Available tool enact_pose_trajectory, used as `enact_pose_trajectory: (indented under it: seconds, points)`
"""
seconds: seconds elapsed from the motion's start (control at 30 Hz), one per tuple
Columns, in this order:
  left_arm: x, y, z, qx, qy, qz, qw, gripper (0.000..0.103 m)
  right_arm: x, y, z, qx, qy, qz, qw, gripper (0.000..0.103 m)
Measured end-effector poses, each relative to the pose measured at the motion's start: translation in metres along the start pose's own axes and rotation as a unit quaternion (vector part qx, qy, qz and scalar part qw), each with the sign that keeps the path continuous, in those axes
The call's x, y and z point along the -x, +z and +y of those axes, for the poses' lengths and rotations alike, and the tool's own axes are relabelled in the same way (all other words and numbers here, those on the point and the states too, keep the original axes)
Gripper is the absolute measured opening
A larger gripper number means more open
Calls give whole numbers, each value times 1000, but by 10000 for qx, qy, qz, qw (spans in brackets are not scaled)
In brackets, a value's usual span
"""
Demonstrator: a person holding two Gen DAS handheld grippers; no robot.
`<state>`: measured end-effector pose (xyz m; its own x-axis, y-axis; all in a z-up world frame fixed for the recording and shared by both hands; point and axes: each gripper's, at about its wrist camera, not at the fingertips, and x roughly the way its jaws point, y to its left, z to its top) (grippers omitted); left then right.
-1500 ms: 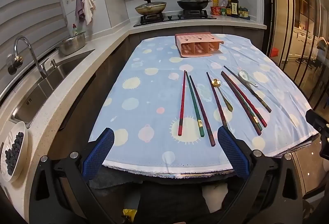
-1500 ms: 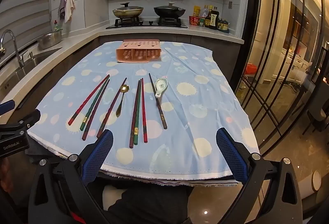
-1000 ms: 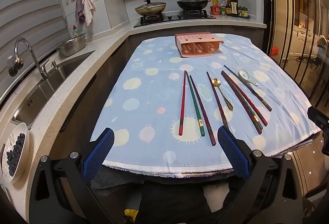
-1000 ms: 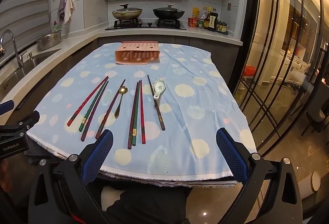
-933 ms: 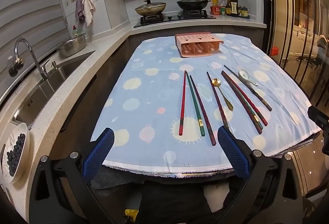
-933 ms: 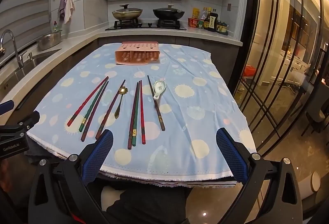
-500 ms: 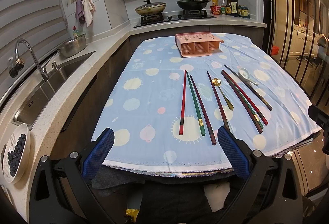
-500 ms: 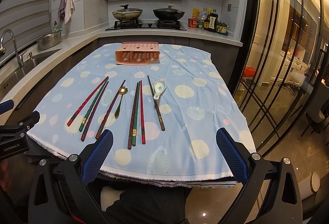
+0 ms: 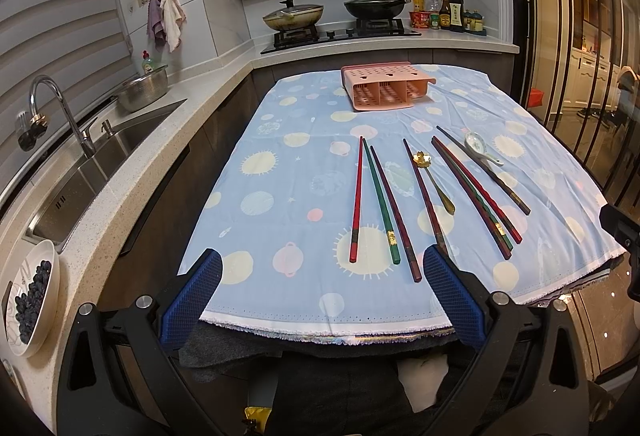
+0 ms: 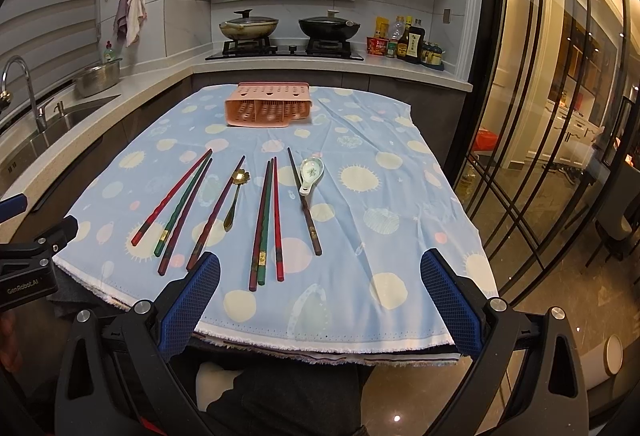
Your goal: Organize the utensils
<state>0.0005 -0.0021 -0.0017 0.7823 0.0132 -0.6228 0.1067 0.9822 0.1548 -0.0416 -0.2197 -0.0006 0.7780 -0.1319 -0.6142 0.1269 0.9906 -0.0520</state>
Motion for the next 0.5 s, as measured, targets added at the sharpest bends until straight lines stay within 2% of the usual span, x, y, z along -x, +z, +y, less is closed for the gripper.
enact_pose_trajectory:
  seconds: [0.5]
  points:
    - [0,0,-1,-8,7,-2,10000,96,1,1,0,1,-3,-13,10000,96]
